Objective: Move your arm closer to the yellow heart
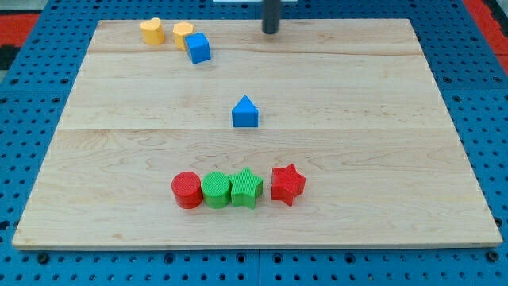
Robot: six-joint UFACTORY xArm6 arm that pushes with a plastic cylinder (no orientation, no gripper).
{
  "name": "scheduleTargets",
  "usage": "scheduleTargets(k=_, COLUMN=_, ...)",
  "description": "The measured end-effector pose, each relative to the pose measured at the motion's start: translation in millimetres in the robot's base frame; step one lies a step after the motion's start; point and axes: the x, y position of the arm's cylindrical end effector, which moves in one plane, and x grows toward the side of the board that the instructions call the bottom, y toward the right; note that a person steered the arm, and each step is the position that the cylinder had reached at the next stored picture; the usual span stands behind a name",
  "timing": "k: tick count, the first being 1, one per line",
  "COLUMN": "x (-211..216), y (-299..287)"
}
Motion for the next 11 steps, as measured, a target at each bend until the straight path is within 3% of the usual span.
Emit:
scheduleTargets(k=3, x=-6, y=-89)
scheduleTargets(k=11, x=-6, y=-234)
